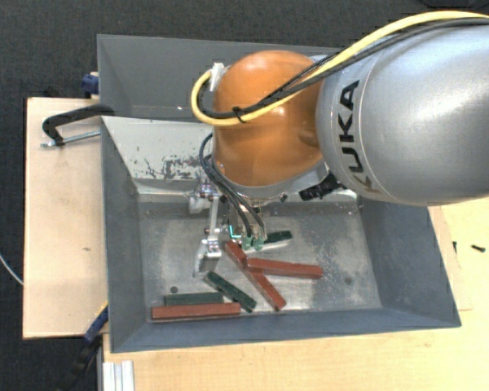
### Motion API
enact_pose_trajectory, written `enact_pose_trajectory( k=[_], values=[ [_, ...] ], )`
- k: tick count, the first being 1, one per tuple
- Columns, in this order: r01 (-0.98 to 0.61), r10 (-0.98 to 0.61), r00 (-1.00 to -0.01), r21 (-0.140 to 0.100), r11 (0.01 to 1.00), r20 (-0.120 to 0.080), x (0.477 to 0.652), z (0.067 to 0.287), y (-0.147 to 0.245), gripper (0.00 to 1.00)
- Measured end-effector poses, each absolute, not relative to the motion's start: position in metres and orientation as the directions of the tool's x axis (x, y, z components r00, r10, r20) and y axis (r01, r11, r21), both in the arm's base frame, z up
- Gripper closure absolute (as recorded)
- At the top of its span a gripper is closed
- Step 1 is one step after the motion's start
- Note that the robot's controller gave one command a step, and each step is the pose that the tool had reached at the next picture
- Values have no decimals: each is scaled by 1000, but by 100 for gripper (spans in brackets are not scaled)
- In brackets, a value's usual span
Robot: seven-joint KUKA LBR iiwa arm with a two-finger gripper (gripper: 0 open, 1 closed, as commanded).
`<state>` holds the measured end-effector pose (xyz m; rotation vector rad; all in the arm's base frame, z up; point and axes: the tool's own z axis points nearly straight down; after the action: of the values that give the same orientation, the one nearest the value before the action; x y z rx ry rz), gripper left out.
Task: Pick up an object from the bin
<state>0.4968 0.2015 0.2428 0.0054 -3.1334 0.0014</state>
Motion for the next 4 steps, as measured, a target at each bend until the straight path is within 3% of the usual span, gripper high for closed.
enact_pose_trajectory(
  k=[1, 2, 3, 4],
  values=[
    [-1, -1, -1000, 1, 1000, 0, 499, 247, 200, 0],
    [-62, -62, -998, 2, 998, -5, 498, 203, 194, 0],
    [42, 42, -999, 0, 999, 2, 494, 163, 184, 0],
    [133, 133, -991, 0, 991, 2, 500, 138, 171, 0]
  ],
)
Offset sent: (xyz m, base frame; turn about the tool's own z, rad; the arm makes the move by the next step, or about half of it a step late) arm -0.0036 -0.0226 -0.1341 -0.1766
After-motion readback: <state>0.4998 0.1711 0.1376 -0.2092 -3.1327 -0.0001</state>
